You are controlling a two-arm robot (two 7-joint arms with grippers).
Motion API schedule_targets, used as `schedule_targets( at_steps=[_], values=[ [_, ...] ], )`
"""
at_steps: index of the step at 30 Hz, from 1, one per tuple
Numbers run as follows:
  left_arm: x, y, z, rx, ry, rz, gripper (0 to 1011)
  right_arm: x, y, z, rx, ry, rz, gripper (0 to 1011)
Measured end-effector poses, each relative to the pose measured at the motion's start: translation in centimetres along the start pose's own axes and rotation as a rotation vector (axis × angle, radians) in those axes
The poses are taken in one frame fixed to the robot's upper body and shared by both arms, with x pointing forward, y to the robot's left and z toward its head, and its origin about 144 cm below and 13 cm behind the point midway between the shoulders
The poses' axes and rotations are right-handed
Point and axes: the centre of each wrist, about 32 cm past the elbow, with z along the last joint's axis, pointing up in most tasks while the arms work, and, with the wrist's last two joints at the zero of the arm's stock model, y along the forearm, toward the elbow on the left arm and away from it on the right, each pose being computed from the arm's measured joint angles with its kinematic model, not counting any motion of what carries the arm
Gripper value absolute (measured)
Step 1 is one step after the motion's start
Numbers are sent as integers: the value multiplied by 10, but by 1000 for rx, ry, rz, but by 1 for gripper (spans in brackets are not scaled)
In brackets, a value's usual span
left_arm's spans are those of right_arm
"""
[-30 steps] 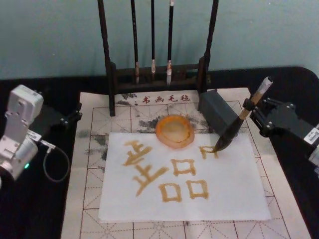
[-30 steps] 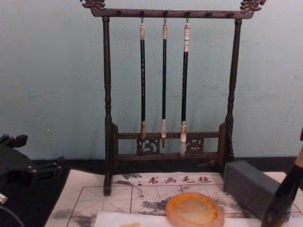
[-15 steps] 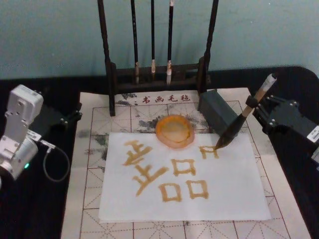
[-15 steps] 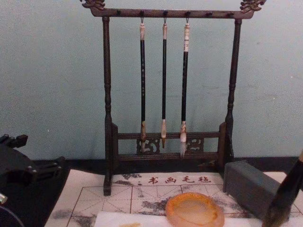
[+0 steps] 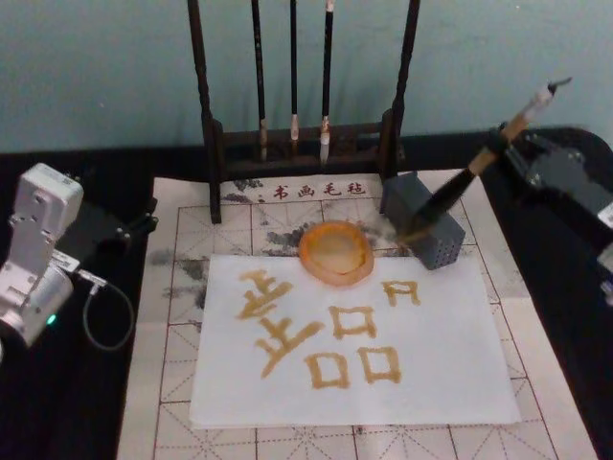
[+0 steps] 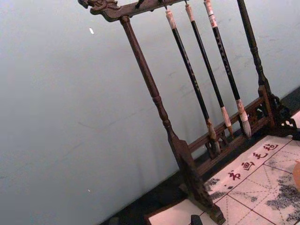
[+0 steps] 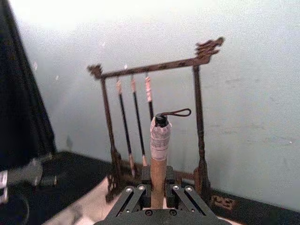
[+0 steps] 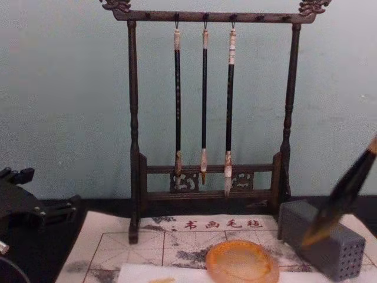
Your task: Pick up the brush from the inkstone, write on the paper, then place the brush back to its original position.
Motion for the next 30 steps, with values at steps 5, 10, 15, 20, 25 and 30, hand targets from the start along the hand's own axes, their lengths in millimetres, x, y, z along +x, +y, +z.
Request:
schedule_targets(
  at_steps=[5,10,15,20,25,30],
  values=[
    [0,0,0,0,0,0,1001,-1,18,5,35,123,-61,181],
    [0,0,0,0,0,0,1001,-3,35,8,36,235,-117,181],
    [0,0,0,0,0,0,1001,-2,50,11,20,334,-160,181],
    [0,0,0,0,0,0,1001,1,70,13,-17,453,-208,181],
    [0,0,0,0,0,0,1001,5,84,12,-67,546,-238,181],
    [0,0,0,0,0,0,1001,8,91,9,-117,613,-265,181]
  ],
)
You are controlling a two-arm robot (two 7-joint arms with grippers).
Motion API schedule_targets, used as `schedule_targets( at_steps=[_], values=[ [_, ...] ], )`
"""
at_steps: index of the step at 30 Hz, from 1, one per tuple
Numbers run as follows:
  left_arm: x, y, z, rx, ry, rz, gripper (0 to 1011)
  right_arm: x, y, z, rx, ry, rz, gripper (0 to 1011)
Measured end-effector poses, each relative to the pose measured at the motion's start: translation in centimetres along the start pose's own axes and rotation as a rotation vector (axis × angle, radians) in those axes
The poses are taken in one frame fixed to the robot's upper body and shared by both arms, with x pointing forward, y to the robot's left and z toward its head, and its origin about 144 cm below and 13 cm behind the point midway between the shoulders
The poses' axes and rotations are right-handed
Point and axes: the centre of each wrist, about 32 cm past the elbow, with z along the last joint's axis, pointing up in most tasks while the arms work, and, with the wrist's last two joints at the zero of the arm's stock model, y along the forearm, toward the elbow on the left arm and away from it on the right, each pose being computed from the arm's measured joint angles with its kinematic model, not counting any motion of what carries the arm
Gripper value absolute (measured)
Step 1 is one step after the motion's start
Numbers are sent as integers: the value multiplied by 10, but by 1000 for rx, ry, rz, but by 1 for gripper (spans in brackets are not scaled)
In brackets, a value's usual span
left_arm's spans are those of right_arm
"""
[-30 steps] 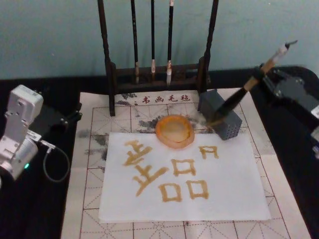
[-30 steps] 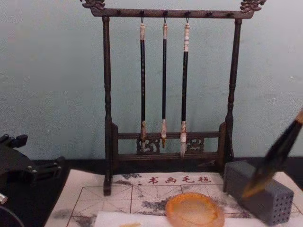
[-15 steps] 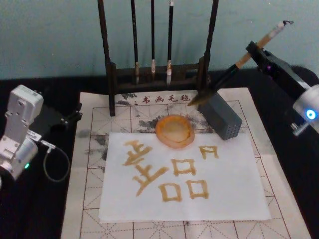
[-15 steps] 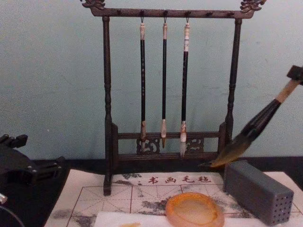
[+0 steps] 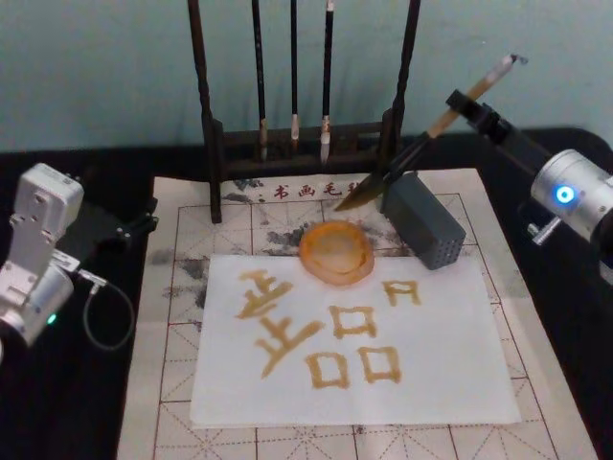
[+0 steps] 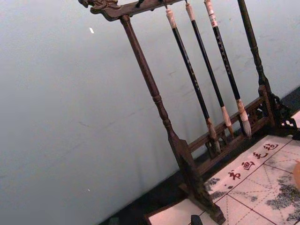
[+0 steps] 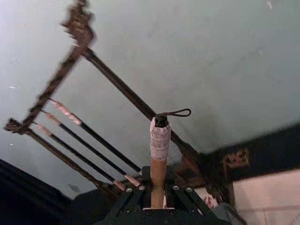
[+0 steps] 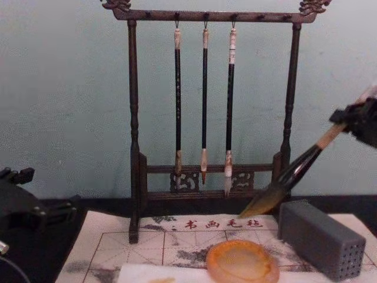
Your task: Pick up the brush from the inkstone, write on the paper, then place the brush back to its original position.
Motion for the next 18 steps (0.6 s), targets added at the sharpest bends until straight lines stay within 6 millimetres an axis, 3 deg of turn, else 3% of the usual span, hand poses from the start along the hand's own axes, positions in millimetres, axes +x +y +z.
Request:
schedule_targets(
  at_steps=[18],
  values=[
    [0,0,0,0,0,0,1001,7,14,-13,-104,135,-110,181]
  ],
)
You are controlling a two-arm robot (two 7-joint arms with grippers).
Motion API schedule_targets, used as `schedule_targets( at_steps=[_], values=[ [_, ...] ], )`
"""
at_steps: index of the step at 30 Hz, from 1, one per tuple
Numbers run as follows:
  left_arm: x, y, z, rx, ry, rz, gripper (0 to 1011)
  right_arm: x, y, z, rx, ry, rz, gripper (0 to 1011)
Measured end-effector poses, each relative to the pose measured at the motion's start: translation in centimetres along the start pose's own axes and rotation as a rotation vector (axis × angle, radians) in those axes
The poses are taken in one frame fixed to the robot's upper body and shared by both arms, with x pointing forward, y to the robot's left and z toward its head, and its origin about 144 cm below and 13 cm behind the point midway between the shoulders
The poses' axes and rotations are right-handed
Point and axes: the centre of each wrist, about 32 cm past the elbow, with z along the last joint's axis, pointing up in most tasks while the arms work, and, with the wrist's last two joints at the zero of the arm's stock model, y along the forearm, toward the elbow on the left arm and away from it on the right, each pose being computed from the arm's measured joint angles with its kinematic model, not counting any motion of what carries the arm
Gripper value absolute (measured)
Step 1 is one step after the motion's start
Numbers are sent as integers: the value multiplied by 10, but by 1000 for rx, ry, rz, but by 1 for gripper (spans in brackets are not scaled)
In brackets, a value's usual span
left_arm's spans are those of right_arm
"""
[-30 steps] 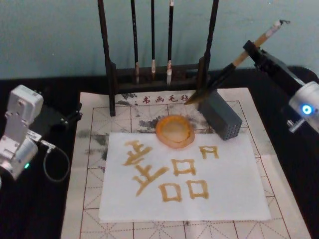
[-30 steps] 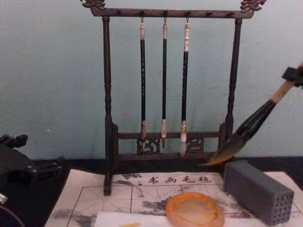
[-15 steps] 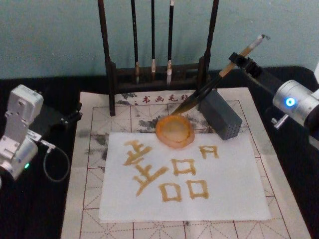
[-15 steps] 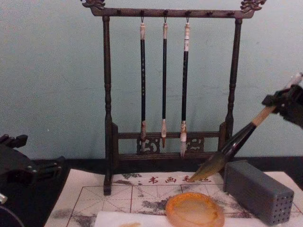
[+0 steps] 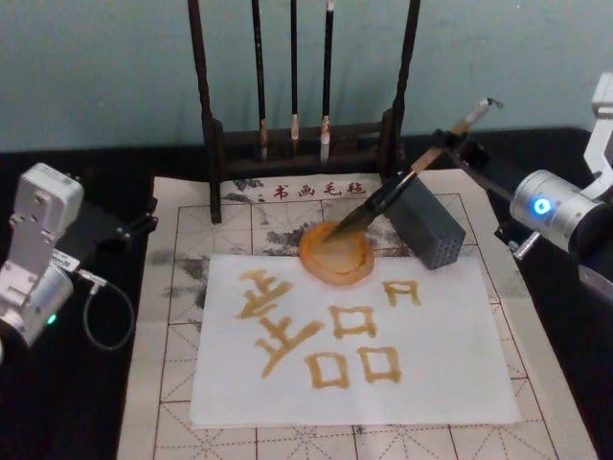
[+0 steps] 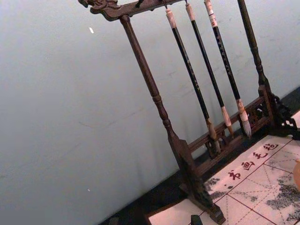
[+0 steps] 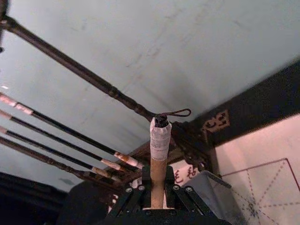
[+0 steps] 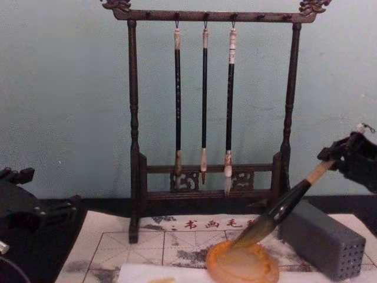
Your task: Pick up the brush from the inkstone, write on the paper, then place the brush back to its original position.
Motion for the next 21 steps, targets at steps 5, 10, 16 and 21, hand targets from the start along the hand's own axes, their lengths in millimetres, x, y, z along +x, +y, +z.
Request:
schedule_targets(
  at_steps=[5,10,16,21],
  values=[
    [0,0,0,0,0,0,1001,-1,2,-3,0,30,-29,181],
    [0,0,0,0,0,0,1001,-1,3,-6,9,53,-58,181],
    [0,0,0,0,0,0,1001,-2,5,-10,22,64,-85,181],
    [0,0,0,0,0,0,1001,-2,6,-13,24,70,-98,181]
  ],
)
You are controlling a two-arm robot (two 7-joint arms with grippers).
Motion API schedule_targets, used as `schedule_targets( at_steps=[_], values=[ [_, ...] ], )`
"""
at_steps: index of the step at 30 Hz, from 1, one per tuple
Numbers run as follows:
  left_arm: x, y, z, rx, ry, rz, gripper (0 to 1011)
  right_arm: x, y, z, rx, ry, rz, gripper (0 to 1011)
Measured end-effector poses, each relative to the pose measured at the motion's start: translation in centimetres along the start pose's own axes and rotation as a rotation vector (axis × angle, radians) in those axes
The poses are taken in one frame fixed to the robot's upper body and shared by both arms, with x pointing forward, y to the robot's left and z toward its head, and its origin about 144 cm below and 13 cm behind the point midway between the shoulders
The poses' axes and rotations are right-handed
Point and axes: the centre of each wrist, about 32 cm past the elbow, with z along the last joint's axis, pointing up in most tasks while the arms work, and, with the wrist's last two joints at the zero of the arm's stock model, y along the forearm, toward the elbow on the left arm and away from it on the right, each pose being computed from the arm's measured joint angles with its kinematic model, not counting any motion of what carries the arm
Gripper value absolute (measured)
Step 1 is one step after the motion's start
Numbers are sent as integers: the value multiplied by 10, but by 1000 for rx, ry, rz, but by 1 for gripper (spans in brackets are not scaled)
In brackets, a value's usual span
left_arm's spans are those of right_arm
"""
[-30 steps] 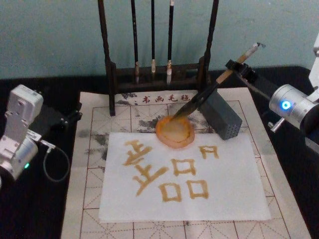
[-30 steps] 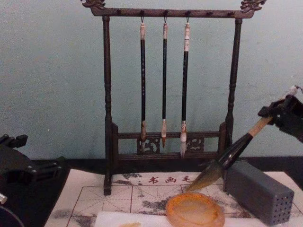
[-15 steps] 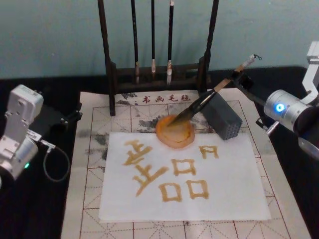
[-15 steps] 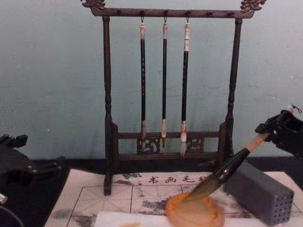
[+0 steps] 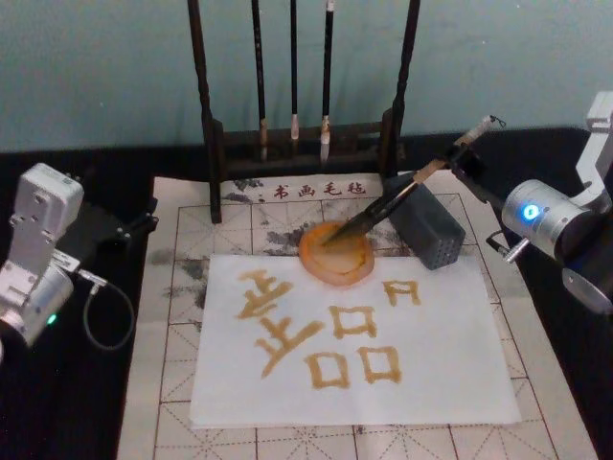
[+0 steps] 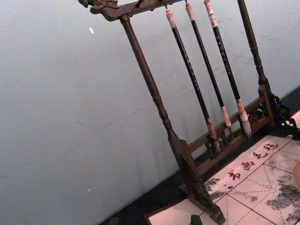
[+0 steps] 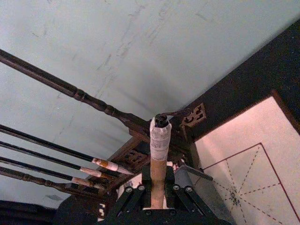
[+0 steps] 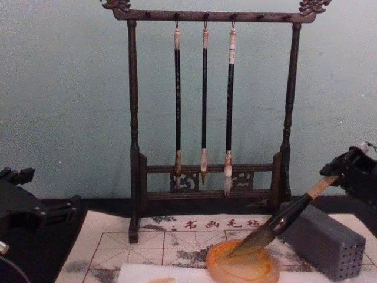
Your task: Pick up the brush from the inkstone, write on the paper, then place the brush back to its original position.
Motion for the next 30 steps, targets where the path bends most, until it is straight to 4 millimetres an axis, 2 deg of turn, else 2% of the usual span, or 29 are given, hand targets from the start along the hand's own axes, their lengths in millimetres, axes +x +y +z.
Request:
schedule_targets(
  at_steps=[30],
  values=[
    [0,0,0,0,0,0,1001,-1,3,-6,-8,3,-16,181]
  ],
)
